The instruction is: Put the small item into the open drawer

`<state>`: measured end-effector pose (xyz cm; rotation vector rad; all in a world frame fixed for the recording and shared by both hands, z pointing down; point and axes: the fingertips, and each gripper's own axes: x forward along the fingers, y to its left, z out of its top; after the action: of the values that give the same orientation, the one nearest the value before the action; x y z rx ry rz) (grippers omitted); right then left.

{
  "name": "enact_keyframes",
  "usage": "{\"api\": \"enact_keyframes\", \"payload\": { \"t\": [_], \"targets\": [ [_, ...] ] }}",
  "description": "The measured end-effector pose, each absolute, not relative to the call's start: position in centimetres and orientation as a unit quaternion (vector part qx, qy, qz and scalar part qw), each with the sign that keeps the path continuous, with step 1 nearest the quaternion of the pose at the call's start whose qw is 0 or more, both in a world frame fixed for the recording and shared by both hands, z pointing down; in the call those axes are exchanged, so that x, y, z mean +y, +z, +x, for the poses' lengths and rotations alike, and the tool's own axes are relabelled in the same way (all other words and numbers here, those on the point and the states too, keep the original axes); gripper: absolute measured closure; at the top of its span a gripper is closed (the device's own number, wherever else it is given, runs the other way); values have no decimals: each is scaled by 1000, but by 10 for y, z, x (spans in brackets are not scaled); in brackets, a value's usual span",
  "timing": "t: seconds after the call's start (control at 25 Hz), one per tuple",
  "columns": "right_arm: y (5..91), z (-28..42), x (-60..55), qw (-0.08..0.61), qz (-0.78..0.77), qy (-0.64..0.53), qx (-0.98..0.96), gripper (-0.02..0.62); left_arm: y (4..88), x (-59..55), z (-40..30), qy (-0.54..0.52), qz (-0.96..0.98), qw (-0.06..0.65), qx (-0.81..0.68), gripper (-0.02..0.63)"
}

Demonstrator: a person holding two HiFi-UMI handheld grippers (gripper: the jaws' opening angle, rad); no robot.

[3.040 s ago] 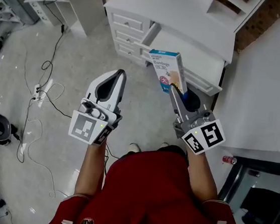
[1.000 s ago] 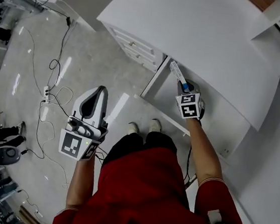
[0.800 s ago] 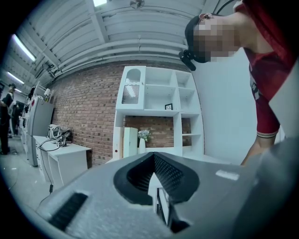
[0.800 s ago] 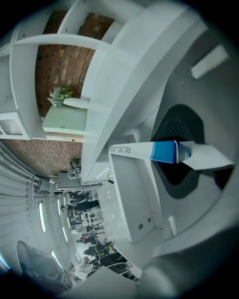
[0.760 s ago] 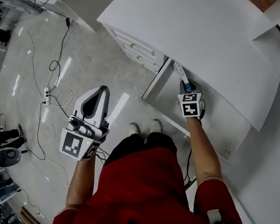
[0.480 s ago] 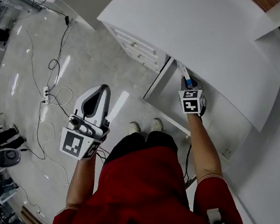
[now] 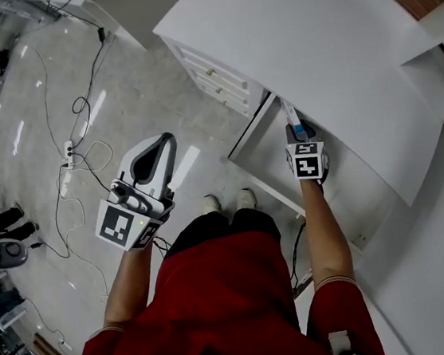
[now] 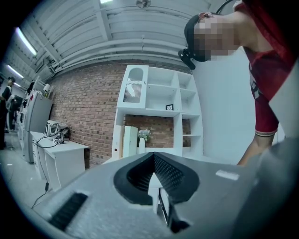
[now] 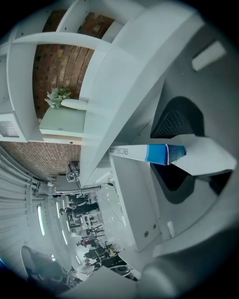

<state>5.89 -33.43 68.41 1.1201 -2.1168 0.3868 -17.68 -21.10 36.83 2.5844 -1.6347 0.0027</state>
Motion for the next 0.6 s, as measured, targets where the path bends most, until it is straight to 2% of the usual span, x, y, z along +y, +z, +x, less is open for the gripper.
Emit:
{"api": "enact_keyframes", "payload": {
  "t": [0.36, 0.6],
  "targets": [
    [644, 69, -307, 343, 432, 132, -824, 408, 368, -209, -168, -10, 862, 37, -506, 607],
    [576, 57, -284, 292, 433, 101, -847, 428, 362, -206, -159, -21, 875, 32, -483, 607]
  ]
}}
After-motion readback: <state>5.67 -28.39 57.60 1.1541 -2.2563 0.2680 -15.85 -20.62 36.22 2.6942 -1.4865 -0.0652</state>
